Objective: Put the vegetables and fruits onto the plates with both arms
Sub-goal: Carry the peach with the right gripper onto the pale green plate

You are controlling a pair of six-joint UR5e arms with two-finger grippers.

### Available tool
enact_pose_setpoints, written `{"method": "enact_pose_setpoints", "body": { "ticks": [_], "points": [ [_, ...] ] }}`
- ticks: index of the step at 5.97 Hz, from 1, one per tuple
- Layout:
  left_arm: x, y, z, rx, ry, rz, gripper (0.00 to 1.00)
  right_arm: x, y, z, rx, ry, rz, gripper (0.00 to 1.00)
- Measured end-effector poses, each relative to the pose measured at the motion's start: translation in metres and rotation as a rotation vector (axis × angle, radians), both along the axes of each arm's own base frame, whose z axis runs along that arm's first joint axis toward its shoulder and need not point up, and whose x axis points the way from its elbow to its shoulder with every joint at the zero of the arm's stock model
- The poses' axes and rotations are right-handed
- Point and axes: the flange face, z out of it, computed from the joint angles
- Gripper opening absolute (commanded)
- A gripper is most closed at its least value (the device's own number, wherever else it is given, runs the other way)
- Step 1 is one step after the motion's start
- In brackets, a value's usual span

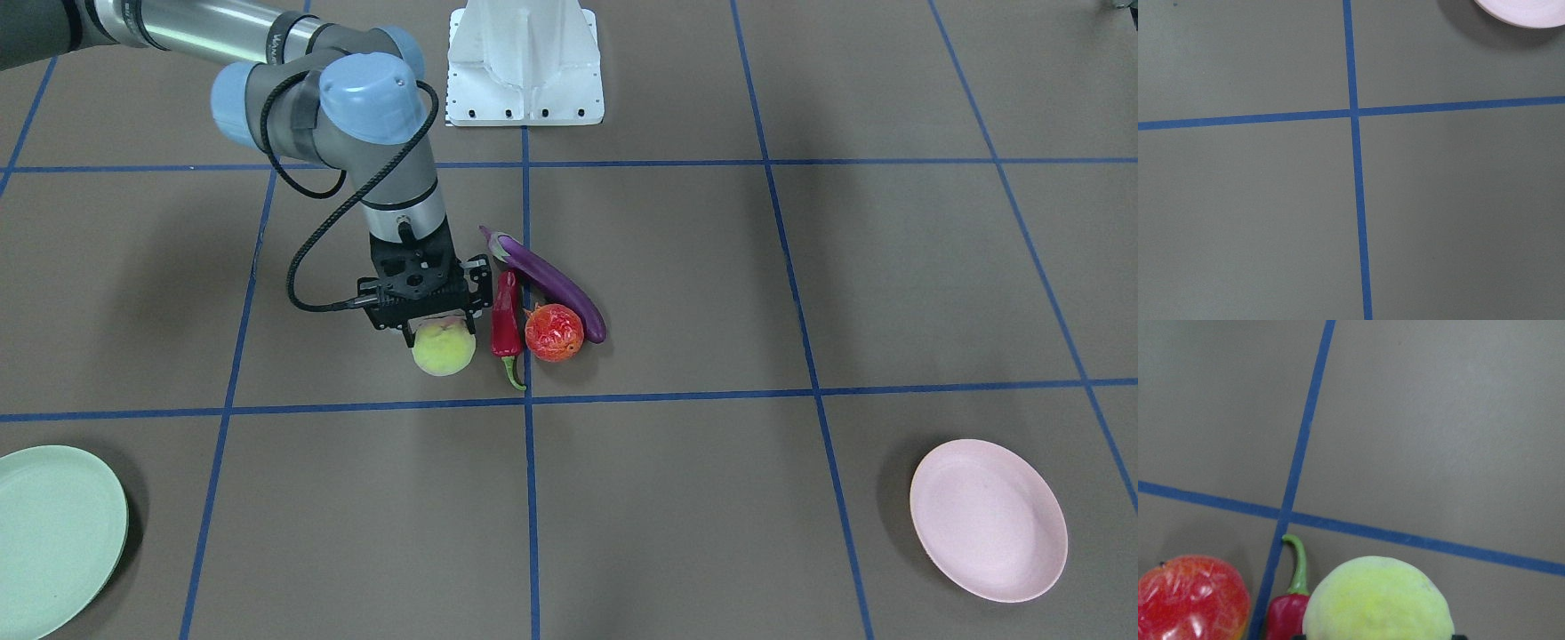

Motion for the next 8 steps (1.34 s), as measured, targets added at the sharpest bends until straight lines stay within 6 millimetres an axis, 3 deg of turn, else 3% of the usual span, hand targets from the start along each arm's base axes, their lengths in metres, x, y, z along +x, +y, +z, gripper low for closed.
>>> {"method": "enact_pose_setpoints", "body": {
  "ticks": [1, 2, 4, 5, 7, 8],
  "points": [
    [0.0, 0.0, 0.0, 0.001, 0.0, 0.0, 1.0, 0.041, -0.042, 0.018, 0.01, 0.037, 0.011, 0.0],
    [0.0, 0.0, -0.001, 0.002, 0.0, -0.001, 1.0, 0.077, -0.083, 0.05, 0.0, 0.072, -0.015, 0.0],
    [0.0, 0.0, -0.003, 0.006, 0.001, 0.0, 1.0, 0.158, -0.152, 0.141, 0.011, 0.053, -0.096, 0.0],
    [0.0, 0.0, -0.004, 0.008, 0.0, 0.0, 1.0, 0.199, -0.172, 0.194, 0.025, 0.047, -0.131, 0.0],
    [0.0, -0.001, -0.004, 0.008, 0.0, 0.0, 1.0, 0.258, -0.176, 0.297, 0.024, 0.059, -0.166, 0.0],
    [0.0, -0.001, -0.004, 0.008, 0.0, 0.0, 1.0, 0.273, -0.167, 0.349, 0.034, 0.058, -0.162, 0.7]
  ]
}}
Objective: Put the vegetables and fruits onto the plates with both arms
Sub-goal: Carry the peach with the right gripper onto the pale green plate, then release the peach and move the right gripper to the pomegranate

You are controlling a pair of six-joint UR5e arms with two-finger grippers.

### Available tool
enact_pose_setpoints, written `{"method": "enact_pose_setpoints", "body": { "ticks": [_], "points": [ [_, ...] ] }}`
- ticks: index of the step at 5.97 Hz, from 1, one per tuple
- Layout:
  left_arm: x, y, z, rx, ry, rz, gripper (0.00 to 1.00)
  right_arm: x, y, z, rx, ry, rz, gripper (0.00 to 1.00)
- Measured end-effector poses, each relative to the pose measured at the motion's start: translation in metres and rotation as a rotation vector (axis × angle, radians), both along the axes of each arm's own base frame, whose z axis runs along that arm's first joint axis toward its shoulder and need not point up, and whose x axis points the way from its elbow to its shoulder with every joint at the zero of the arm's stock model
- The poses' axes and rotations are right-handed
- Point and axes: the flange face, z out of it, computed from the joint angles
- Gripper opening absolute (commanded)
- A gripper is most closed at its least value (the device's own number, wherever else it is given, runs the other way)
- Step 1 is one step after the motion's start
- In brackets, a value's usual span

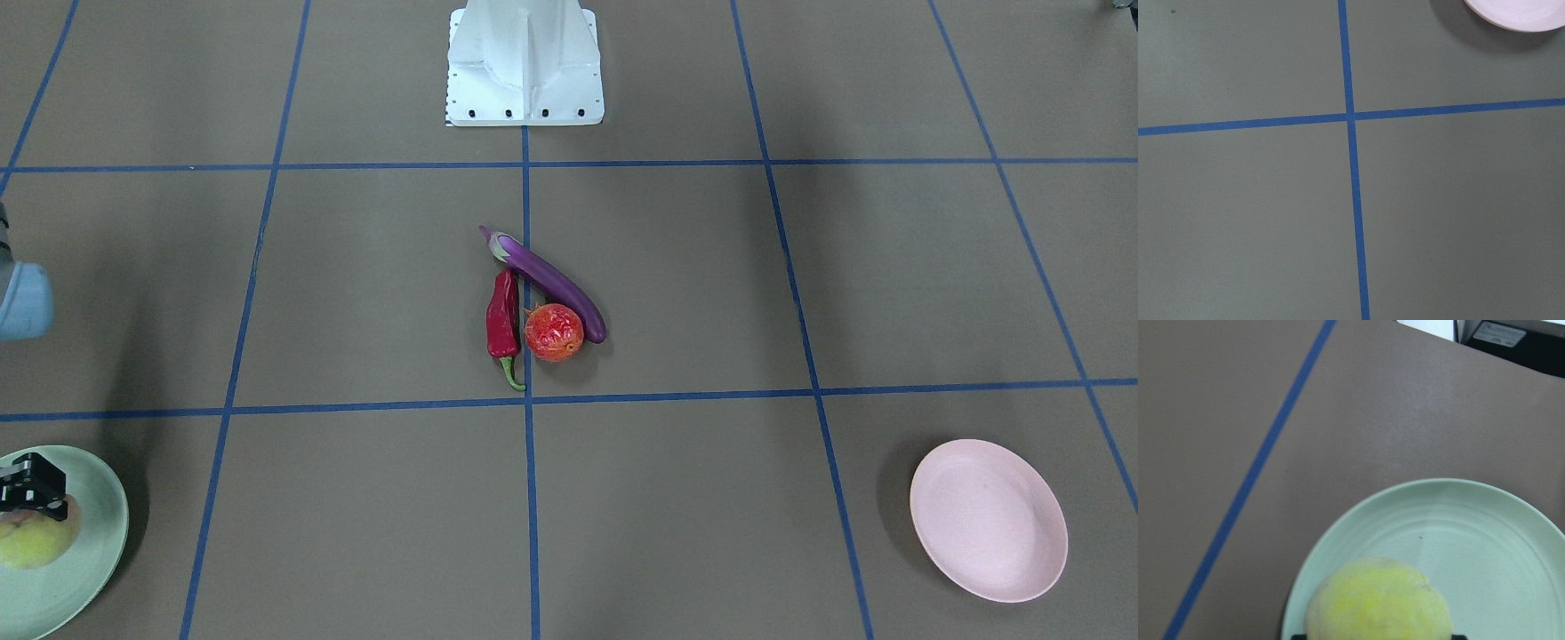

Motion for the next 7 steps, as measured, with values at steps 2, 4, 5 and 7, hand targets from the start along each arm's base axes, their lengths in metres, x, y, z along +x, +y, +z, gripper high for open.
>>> {"method": "enact_pose_setpoints", "body": {
  "ticks": [2, 4, 5, 7],
  "points": [
    [0.0, 0.0, -0.001, 0.001, 0.0, 0.0, 1.0, 0.008, 0.006, 0.028, 0.017, -0.006, 0.012, 0.99],
    [0.0, 0.0, -0.001, 0.001, 0.0, -0.001, 1.0, 0.001, -0.001, -0.033, -0.021, -0.091, 0.108, 0.99],
    [0.0, 0.0, -0.001, 0.001, 0.0, 0.0, 1.0, -0.015, -0.001, -0.089, -0.061, -0.143, 0.151, 0.99],
    [0.0, 0.0, 0.0, 0.001, 0.0, 0.0, 1.0, -0.12, 0.029, -0.205, -0.132, -0.19, 0.219, 0.98]
  ]
}}
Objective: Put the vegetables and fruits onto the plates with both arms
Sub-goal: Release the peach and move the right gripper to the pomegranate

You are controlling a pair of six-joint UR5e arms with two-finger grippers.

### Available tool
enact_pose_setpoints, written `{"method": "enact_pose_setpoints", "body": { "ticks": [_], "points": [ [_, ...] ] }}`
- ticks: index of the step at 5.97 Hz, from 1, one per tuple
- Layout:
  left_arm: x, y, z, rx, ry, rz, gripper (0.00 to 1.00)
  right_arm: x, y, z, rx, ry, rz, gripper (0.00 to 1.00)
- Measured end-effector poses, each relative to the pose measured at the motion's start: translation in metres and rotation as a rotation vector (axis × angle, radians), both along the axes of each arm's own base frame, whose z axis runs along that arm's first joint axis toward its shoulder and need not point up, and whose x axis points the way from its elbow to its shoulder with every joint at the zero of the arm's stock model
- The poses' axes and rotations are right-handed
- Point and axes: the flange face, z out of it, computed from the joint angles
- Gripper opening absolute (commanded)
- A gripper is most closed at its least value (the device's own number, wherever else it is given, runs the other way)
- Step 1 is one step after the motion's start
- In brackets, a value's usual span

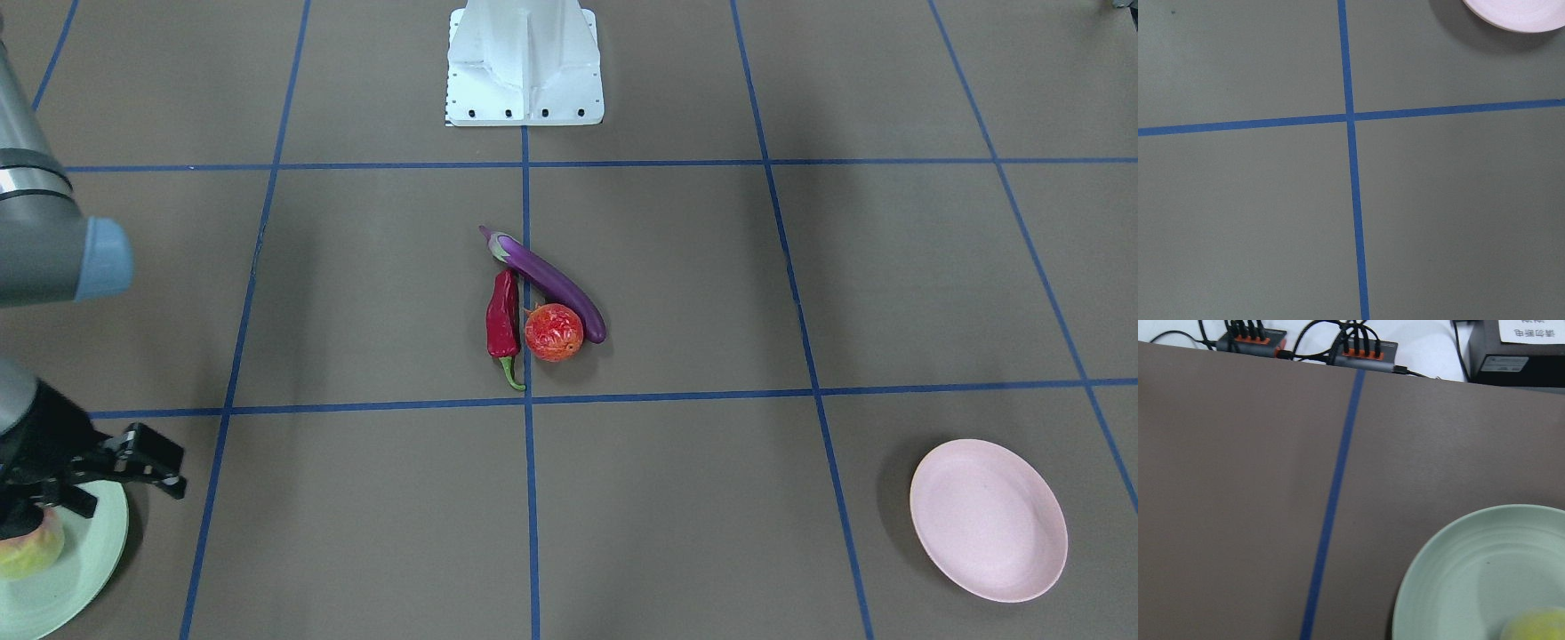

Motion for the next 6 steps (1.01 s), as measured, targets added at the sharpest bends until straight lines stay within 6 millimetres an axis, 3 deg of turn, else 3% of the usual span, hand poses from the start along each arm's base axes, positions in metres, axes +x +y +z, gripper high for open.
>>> {"method": "enact_pose_setpoints", "body": {
  "ticks": [2, 3, 4, 6],
  "points": [
    [0.0, 0.0, 0.001, -0.001, 0.0, 0.0, 1.0, -0.15, 0.055, -0.105, -0.019, 0.04, 0.068, 0.98],
    [0.0, 0.0, 0.002, -0.004, 0.0, 0.001, 1.0, -0.203, 0.085, -0.152, -0.029, 0.064, 0.079, 0.98],
    [0.001, 0.0, 0.003, -0.007, 0.001, 0.001, 1.0, -0.242, 0.115, -0.182, -0.027, 0.073, 0.077, 0.98],
    [0.002, 0.0, 0.005, -0.009, 0.001, 0.004, 1.0, -0.296, 0.165, -0.203, -0.015, 0.089, 0.07, 0.98]
  ]
}}
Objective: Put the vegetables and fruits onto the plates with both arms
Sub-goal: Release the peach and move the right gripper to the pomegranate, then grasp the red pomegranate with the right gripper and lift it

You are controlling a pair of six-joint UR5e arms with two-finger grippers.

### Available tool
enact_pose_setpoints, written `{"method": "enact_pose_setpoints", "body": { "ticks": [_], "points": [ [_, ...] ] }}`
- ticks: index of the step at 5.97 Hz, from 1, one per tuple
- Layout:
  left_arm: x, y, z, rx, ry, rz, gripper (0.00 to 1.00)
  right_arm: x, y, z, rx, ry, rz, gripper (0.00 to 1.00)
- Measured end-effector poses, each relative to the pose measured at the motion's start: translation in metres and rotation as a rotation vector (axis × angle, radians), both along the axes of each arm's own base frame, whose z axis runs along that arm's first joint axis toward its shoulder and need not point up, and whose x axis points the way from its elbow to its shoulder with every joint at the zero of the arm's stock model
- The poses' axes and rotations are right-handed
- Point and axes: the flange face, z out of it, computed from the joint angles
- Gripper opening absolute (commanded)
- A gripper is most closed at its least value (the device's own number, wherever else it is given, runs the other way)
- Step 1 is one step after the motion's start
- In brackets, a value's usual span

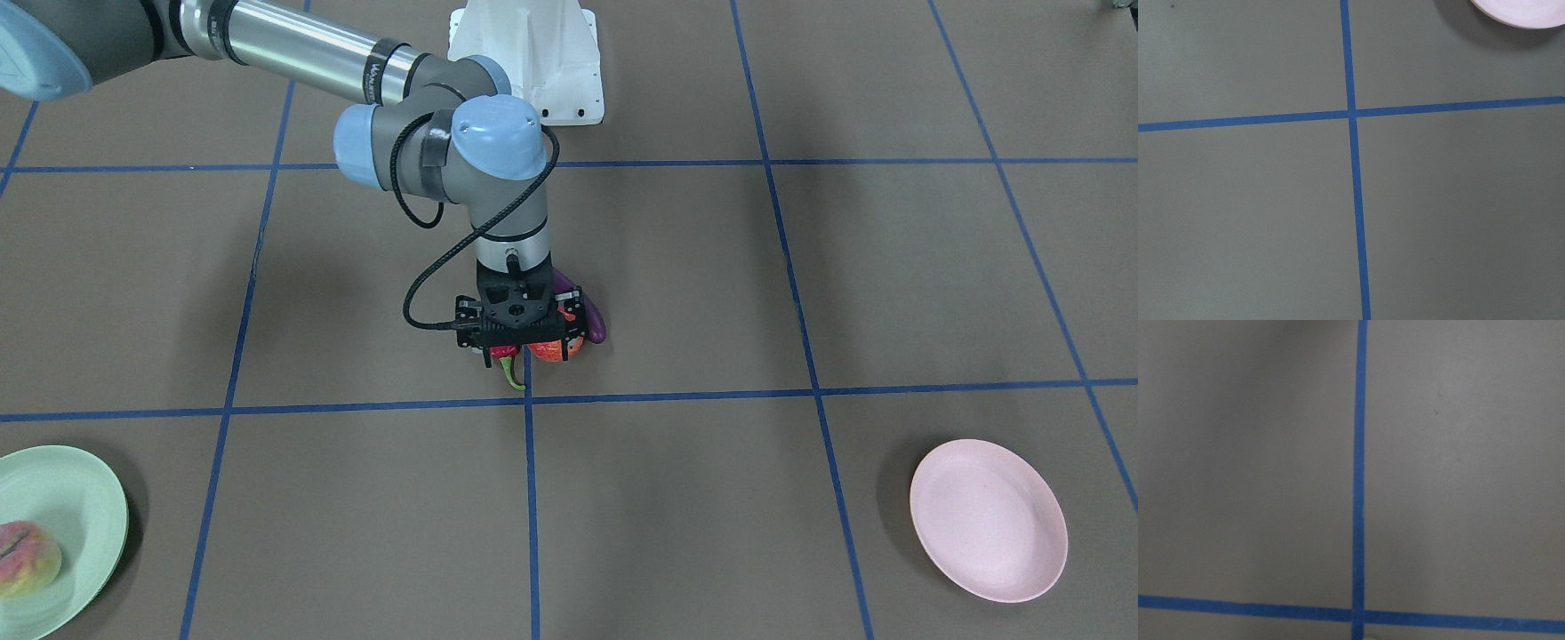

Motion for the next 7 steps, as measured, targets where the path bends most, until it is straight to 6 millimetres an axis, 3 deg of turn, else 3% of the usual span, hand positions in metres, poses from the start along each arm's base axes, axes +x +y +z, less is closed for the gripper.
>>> {"method": "enact_pose_setpoints", "body": {
  "ticks": [2, 4, 5, 6, 7],
  "points": [
    [0.001, 0.0, 0.0, 0.0, 0.0, 0.002, 1.0, -0.025, 0.028, 0.0, 0.002, 0.008, -0.003, 0.98],
    [0.001, 0.0, 0.0, 0.0, 0.0, 0.002, 1.0, -0.034, 0.035, 0.002, 0.006, 0.017, 0.0, 0.98],
    [0.001, 0.0, 0.0, 0.001, 0.0, 0.002, 1.0, -0.037, 0.037, 0.004, 0.006, 0.022, -0.002, 0.89],
    [0.001, 0.0, 0.0, 0.0, 0.0, 0.002, 1.0, -0.04, 0.038, 0.007, 0.005, 0.026, -0.005, 0.31],
    [0.001, 0.0, 0.0, 0.0, 0.0, 0.002, 1.0, -0.042, 0.039, 0.007, 0.005, 0.027, -0.008, 0.0]
  ]
}}
